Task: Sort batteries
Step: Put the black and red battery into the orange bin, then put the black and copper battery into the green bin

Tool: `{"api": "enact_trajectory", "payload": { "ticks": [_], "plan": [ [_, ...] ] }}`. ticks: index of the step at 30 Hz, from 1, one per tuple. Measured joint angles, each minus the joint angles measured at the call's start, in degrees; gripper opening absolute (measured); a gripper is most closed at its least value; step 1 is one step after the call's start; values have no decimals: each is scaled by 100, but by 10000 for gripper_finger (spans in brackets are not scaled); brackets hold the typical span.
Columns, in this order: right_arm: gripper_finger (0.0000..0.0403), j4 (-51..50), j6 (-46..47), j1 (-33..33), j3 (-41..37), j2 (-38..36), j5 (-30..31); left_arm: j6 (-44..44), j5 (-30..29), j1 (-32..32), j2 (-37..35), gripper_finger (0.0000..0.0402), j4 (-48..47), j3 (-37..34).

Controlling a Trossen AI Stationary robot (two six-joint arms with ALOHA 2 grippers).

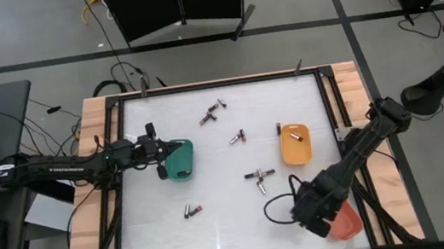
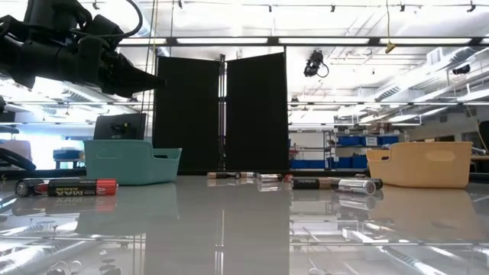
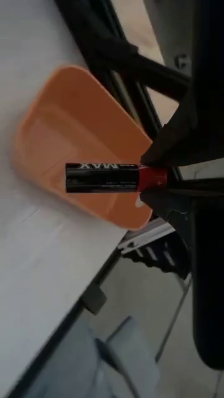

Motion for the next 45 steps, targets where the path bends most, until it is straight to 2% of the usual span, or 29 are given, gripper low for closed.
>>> {"api": "enact_trajectory", "payload": {
  "ticks": [5,13,29,32,39,45],
  "plan": [
    [58,1216,984,223,-779,-107,6,-11,0,0,0,6,-1,0],
    [58,2152,1682,400,-1689,-110,-140,-47,0,0,0,6,0,0],
    [58,2725,1920,398,-2614,-110,-146,-72,-2,2,0,6,-1,0],
    [72,2764,1839,398,-2673,-110,-177,-68,-2,-1,0,6,1,0],
    [129,2668,1504,398,-2493,-110,-675,-66,-2,2,-2,6,2,0],
    [165,1645,1170,328,-1937,-218,-824,-70,-2,1,-2,6,6,0]
  ]
}}
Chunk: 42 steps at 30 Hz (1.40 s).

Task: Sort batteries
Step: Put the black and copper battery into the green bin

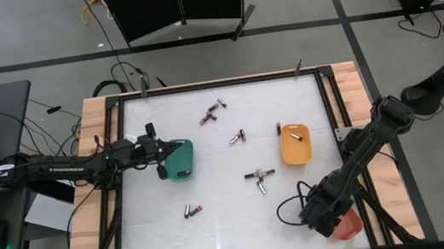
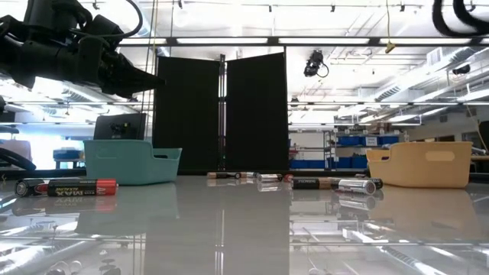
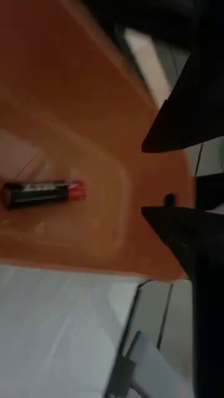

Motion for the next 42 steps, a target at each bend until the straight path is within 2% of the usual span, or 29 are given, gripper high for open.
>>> {"api": "enact_trajectory", "payload": {
  "ticks": [6,8,11,14,18,20,25,30,35,42],
  "plan": [
    [186,-1169,-280,-250,651,-330,358,0,0,-1,-1,6,0,0],
    [185,-1466,-360,-427,879,-481,647,0,0,1,-1,6,0,0],
    [170,-1899,-512,-832,1180,-723,1413,-20,0,1,0,6,-2,0],
    [152,-2078,-830,-1480,1344,-1003,2288,-188,0,1,0,6,-2,0],
    [136,-2041,-1731,-2694,1363,-1230,3339,-243,0,1,0,6,-4,0],
    [133,-1936,-2226,-3349,1363,-1230,3674,-243,0,1,0,6,-4,0],
    [140,-1400,-3622,-4838,1363,-837,3720,-282,0,1,1,6,-9,0],
    [157,-1287,-4337,-5905,1362,-270,3715,-409,0,1,-1,6,-11,0],
    [178,-1192,-4733,-6571,1361,113,3542,-415,0,1,-1,6,-20,0],
    [197,-976,-5113,-6993,1361,713,3182,-415,0,1,-1,6,-174,0]
  ]
}}
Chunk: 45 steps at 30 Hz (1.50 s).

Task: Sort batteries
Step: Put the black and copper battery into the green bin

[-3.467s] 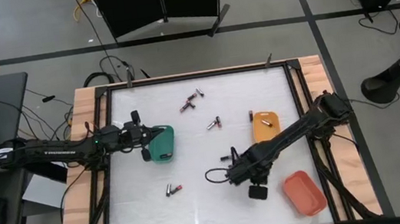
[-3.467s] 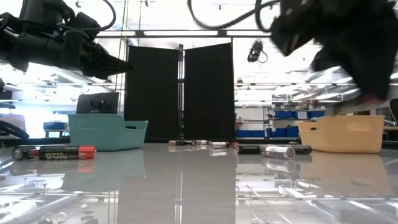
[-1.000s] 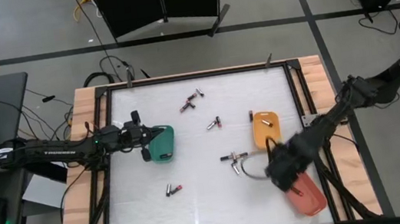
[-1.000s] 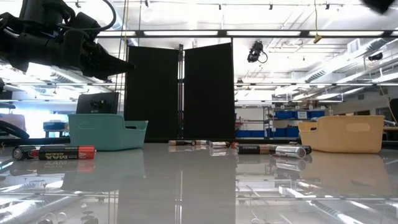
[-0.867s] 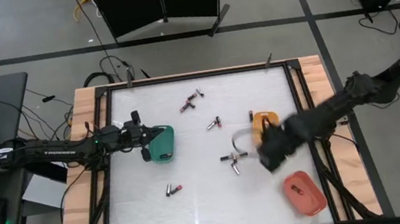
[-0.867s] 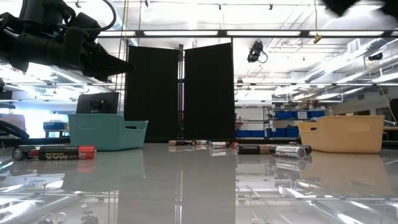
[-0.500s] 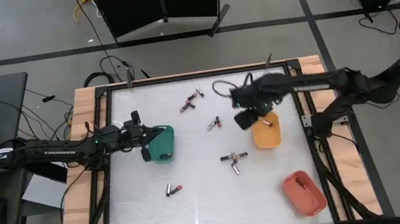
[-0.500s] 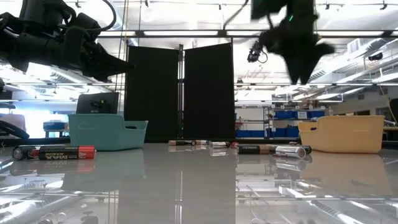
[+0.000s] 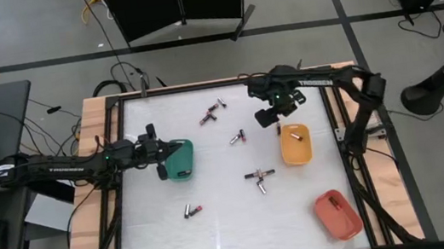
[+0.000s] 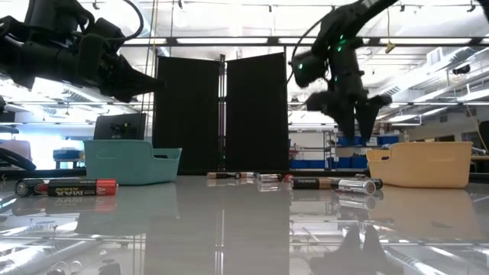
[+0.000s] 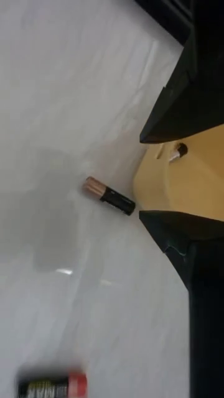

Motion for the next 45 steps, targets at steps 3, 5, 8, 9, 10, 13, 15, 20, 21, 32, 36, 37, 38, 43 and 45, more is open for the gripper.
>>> {"api": "enact_trajectory", "payload": {
  "ticks": [3,5,8,9,10,13,15,20,21,32,36,37,38,43,45],
  "plan": [
    [196,111,-154,-69,-4,271,-45,2,0,0,0,6,-38,0],
    [195,227,-247,-129,-4,406,-108,0,0,0,0,6,-46,0],
    [195,331,-271,-208,-4,576,-160,0,0,0,0,6,-53,0],
    [195,331,-281,-233,-4,619,-198,0,0,0,0,6,-61,0],
    [195,339,-299,-251,-4,663,-235,0,0,0,0,6,-76,0],
    [195,408,-316,-309,-4,756,-268,0,0,0,0,6,-91,0],
    [194,469,-341,-353,-4,754,-277,2,0,0,0,6,-90,0],
    [188,530,-398,-452,-4,752,-431,2,0,0,0,6,-97,0],
    [185,554,-408,-456,-4,752,-458,0,0,0,0,6,-107,0],
    [172,707,-401,-451,-387,749,-627,1,0,2,0,6,-117,0],
    [180,996,-375,-453,-548,749,-686,1,0,2,0,6,-114,0],
    [182,1061,-375,-454,-579,749,-728,0,0,2,0,6,-114,0],
    [183,1136,-375,-463,-617,749,-754,-6,0,2,0,6,-114,0],
    [179,1311,-371,-526,-816,749,-799,-15,0,2,0,6,-114,0],
    [173,1363,-368,-551,-865,737,-805,-15,0,1,0,6,-114,0]
  ]
}}
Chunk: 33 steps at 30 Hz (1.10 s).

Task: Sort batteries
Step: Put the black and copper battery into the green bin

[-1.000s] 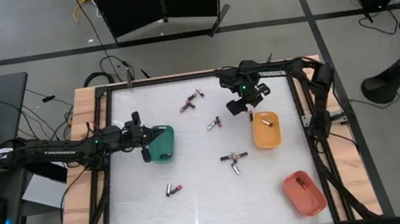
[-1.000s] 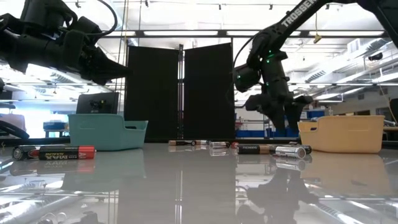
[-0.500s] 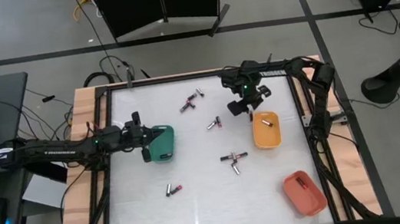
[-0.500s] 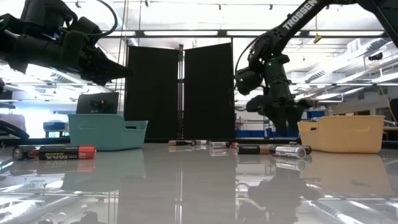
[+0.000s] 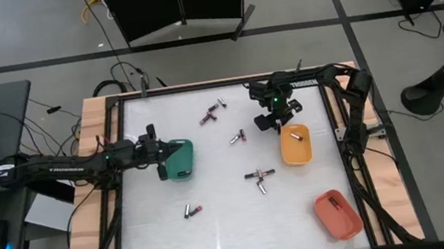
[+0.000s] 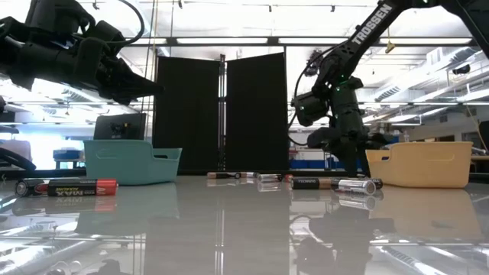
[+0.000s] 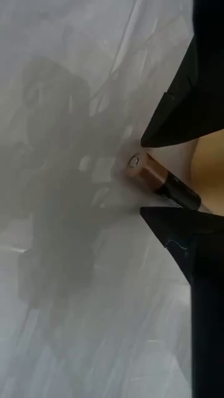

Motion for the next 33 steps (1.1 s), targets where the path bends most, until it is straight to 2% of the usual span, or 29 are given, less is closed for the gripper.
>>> {"api": "enact_trajectory", "payload": {
  "ticks": [5,13,21,26,33],
  "plan": [
    [144,74,-32,-7,-33,-9,41,-2,0,1,0,6,0,0],
    [61,110,-330,-6,-35,-14,81,-22,0,1,1,6,-20,0],
    [58,233,-684,86,-55,-137,198,-142,0,1,0,6,6,0],
    [59,335,-851,163,193,-447,447,-281,0,3,0,6,104,0],
    [59,1282,-1123,645,393,-1177,771,-571,48,3,0,6,220,1]
  ]
}}
